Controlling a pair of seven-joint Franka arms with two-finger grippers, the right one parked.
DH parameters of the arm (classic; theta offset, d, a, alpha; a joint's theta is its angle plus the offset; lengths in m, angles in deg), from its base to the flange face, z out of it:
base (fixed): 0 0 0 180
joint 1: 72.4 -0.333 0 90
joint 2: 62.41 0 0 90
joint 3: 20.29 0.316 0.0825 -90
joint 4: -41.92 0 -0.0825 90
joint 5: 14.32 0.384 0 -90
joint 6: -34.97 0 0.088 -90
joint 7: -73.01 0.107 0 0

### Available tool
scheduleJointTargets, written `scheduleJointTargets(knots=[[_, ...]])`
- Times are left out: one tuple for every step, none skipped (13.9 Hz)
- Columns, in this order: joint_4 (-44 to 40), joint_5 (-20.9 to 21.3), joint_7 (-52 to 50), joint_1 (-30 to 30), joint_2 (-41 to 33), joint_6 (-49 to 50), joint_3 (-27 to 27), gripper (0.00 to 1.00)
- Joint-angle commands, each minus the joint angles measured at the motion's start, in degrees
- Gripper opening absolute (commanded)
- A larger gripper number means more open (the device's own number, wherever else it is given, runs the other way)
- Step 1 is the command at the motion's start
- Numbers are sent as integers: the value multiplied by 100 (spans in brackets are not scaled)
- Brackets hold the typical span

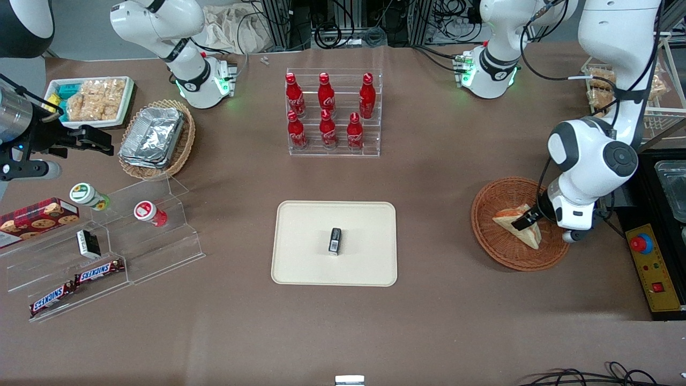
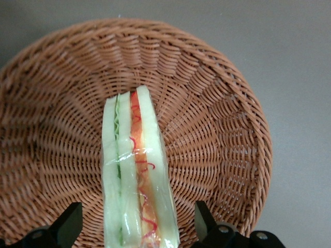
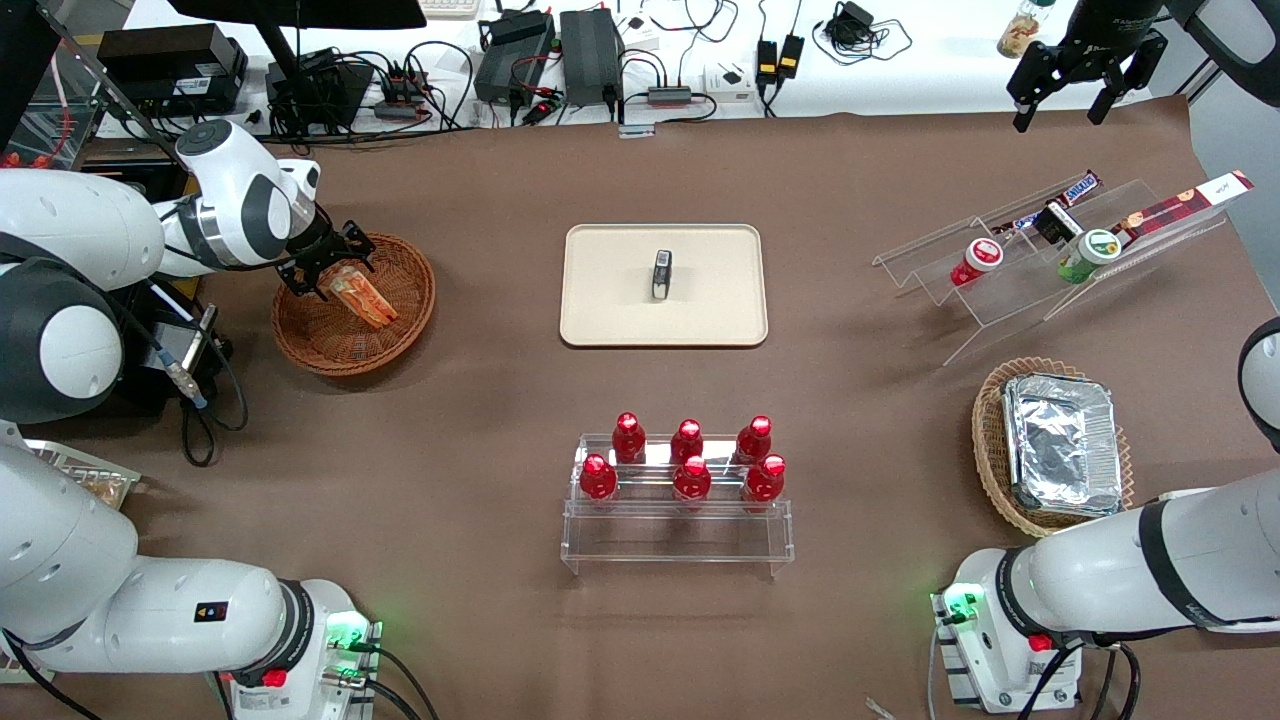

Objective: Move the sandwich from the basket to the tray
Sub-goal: 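Close the left gripper on the wrapped sandwich's edge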

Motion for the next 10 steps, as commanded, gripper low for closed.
scheduleJointTargets(knots=[[61,-179,-84,13,91,-125,-11,98],[61,-223,-84,13,109,-125,-11,98],[61,-267,-84,13,126,-125,-11,98],[52,-294,-93,13,161,-116,-11,98],[43,-294,-145,13,170,-116,-11,88],[34,-294,-224,22,171,-81,-11,58],[43,-294,-251,22,171,-72,-28,21],[43,-294,-286,39,171,-72,-55,4],[26,-302,-330,39,153,-72,-55,0],[8,-303,-348,39,136,-72,-55,0]])
